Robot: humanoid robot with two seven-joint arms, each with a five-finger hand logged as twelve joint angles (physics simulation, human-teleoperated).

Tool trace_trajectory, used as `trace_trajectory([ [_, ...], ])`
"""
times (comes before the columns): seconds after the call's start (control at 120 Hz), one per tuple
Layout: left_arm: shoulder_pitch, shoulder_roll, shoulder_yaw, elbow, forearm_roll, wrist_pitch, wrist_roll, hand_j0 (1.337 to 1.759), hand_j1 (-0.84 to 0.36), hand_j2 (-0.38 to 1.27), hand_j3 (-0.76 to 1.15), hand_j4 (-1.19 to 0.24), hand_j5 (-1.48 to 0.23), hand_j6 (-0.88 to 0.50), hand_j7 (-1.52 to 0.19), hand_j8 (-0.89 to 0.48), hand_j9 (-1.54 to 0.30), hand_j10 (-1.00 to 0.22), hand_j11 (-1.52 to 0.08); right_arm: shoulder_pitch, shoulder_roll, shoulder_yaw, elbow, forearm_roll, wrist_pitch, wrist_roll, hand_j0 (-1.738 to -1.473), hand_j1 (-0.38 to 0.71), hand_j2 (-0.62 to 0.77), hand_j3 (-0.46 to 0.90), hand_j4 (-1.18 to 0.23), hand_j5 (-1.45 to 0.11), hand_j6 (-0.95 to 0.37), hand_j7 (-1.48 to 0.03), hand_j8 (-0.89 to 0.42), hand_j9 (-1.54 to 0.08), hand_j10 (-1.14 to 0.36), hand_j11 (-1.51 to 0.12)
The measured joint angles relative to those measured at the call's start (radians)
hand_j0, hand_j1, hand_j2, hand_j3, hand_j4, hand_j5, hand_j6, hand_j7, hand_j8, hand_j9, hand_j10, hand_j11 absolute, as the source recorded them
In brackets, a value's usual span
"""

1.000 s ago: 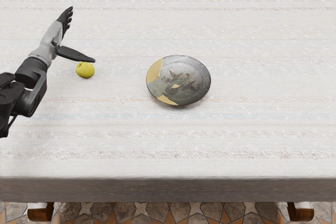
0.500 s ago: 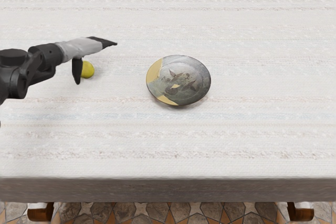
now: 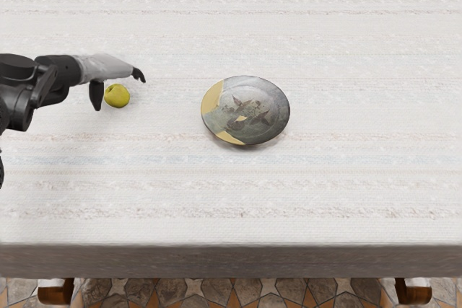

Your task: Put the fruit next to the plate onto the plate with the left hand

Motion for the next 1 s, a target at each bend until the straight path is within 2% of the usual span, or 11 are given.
trace_trajectory([
  [0.225,-0.009,-0.011,0.041,0.002,0.0,-0.014,0.0,1.658,-0.07,0.07,0.0,-0.36,-0.46,-0.36,-0.46,-0.36,-0.46,-0.36,-0.46,0.0,0.0,0.0,0.001,0.0,0.0,0.0,-1.658,-0.35,0.0,0.0,0.0,0.0,0.0,0.0,0.0,0.0,0.0,0.0],
  [0.583,-0.005,-0.016,0.071,0.008,0.0,-0.016,0.0,1.658,-0.19,0.09,0.0,-0.46,-0.59,-0.46,-0.59,-0.46,-0.59,-0.45,-0.59,0.0,0.0,0.0,0.002,0.0,0.0,0.0,-1.658,-0.35,0.0,0.0,0.0,0.0,0.0,0.0,0.0,0.0,0.0,0.0],
  [1.0,0.0,-0.013,0.092,0.009,-0.001,-0.014,0.0,1.657,-0.24,0.12,0.0,-0.53,-0.67,-0.46,-0.68,-0.5,-0.68,-0.52,-0.68,0.0,0.0,0.0,0.003,0.0,0.0,0.0,-1.658,-0.35,0.0,0.0,0.0,0.0,0.0,0.0,0.0,0.0,0.0,0.0],
])
